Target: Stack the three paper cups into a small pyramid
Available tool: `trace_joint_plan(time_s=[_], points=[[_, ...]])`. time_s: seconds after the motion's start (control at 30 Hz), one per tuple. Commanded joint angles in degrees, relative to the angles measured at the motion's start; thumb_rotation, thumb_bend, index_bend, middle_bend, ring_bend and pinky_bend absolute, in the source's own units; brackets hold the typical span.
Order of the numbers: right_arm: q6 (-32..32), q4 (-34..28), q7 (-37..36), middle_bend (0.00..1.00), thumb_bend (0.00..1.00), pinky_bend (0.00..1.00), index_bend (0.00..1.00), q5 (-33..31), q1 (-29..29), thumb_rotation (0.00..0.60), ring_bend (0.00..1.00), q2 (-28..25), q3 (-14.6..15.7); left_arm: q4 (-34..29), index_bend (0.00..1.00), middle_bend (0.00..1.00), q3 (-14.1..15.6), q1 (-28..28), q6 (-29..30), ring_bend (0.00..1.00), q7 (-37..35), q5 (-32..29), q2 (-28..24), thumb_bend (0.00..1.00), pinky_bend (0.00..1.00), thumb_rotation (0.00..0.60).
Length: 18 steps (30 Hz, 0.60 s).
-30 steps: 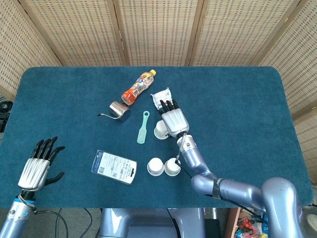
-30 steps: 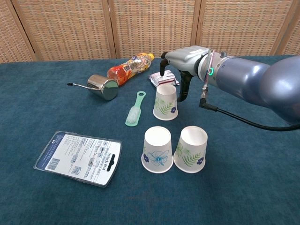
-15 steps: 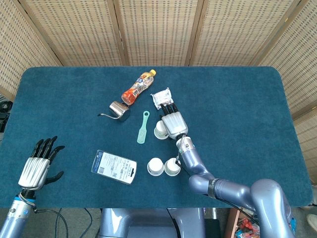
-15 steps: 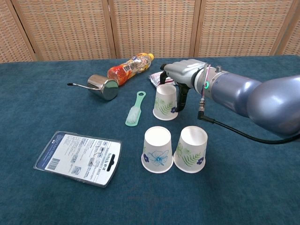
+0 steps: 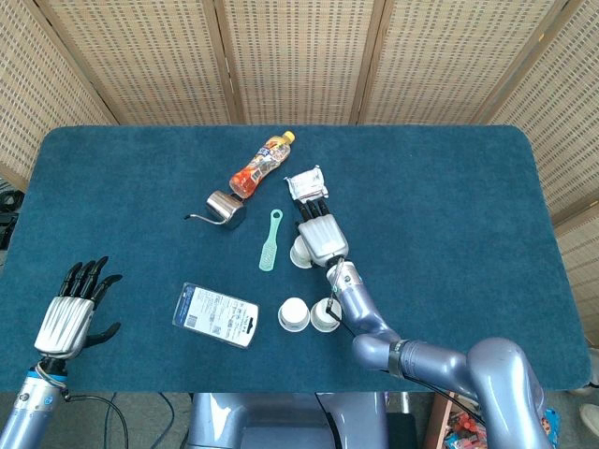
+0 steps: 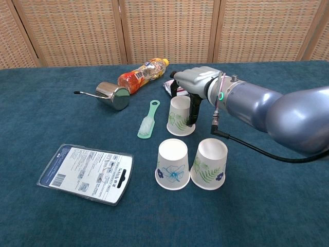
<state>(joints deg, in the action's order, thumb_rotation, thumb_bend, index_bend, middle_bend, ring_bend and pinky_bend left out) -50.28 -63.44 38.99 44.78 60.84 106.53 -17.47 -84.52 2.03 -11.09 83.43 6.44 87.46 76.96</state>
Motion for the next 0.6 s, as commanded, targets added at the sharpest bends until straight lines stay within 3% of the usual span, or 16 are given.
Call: trace_joint_plan(time_s=[0.03, 0.3, 0.6], points=[[-0.4, -0.4, 0.2, 0.08, 0.07, 0.0, 0.47, 0.1, 0.0, 0.6, 0.0, -0.2, 0.0, 0.0, 0.19, 0.0, -0.1, 0.0, 0.0, 0.0, 0.1, 0.1, 0.0, 0.23, 0.0, 0.6], [-3.3, -5.6, 2.5, 0.08, 0.07, 0.0, 0.47, 0.2, -0.1, 0.6, 0.0, -3.2, -0.4, -0.6, 0.19, 0.0, -0.4, 0.4, 0.4, 0.0, 0.4, 1.0, -0.3, 0.22, 0.0, 0.6], [-10.1, -19.0, 8.4, 0.07, 0.07, 0.0, 0.47, -0.8, -1.5, 0.6, 0.0, -10.6, -0.7, -1.2, 0.19, 0.0, -0.3, 0.8, 0.4, 0.0, 0.9, 1.8, -0.7, 0.23, 0.0, 0.6]])
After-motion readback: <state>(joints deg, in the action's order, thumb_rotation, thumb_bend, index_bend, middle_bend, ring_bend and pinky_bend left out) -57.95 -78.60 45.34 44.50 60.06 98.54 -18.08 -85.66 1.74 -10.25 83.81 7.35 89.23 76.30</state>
